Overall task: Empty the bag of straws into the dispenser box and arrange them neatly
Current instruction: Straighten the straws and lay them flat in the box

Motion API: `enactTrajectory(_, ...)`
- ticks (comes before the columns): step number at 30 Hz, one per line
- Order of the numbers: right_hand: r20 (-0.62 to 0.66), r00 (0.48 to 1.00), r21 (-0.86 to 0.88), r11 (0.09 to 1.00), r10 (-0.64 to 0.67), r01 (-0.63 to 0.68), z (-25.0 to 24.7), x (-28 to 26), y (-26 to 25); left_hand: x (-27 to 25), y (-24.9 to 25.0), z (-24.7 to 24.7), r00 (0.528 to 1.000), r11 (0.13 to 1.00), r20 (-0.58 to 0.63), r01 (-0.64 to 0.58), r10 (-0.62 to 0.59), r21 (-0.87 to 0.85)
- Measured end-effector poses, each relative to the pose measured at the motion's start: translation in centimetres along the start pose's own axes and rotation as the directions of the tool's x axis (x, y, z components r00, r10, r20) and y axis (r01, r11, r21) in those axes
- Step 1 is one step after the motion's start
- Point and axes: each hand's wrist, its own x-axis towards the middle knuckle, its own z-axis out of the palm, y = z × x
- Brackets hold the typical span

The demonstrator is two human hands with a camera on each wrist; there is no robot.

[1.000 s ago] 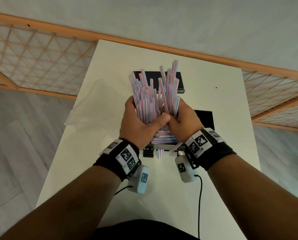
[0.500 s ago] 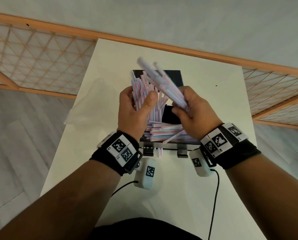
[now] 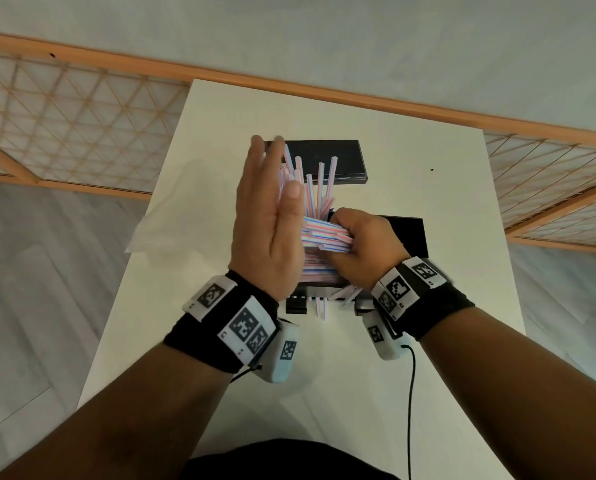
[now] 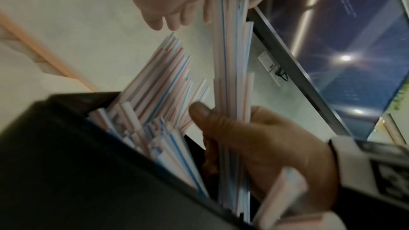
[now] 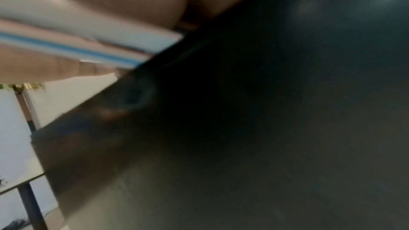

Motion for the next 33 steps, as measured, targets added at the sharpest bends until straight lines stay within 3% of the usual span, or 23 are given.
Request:
enactTrajectory(2,-0.02,1.0,-0.005,1.0,0.007,-0.007,0.2,0.2,-0.2,-0.4,-0.3,0.2,0.996,0.996,0.074,-0.044,0.039,0.073)
enactTrajectory(5,0.06,0.998,-0.057,0.998,0.035,-0.031,0.4,0.4,0.1,-0.7,-1.1,0.7,0.989,0.974,0.137,-0.082,0.054,0.211)
enactTrajectory(10,0.239,0.961,0.029,0.989,0.136,-0.147,-2.3,-1.6,1.4,-0.9,-1.8,-0.4,0.996,0.999,-0.082,-0.03,0.034,0.045)
enactTrajectory(13,0.365,0.917,-0.216,0.973,0.161,-0.084,-2.3,-2.1,2.9,-0.8,-1.9,0.0,0.976,0.975,-0.066,0.202,-0.208,-0.092)
enactTrajectory(15,0.37,0.905,-0.329,0.94,0.213,-0.086,-1.4,-2.0,3.4,-0.6,-2.0,0.9,0.913,0.893,-0.006,0.399,-0.409,-0.208)
enactTrajectory(16,0.349,0.91,-0.352,0.931,0.226,-0.096,-0.9,-1.9,3.4,-0.7,-2.0,1.4,0.896,0.868,0.017,0.434,-0.443,-0.24)
enactTrajectory(21,0.328,0.928,-0.294,0.953,0.177,-0.078,0.1,-1.0,1.7,-1.0,-2.6,2.7,0.947,0.923,0.01,0.314,-0.32,-0.223)
enactTrajectory(30,0.242,0.959,-0.112,0.986,0.145,-0.121,0.8,-0.5,1.2,-0.8,-3.2,3.2,0.943,0.928,-0.037,0.317,-0.33,-0.195)
enactTrajectory(33,0.293,0.948,-0.035,0.992,0.122,-0.117,0.9,-0.4,1.1,-0.8,-3.4,3.2,0.942,0.929,-0.043,0.321,-0.334,-0.185)
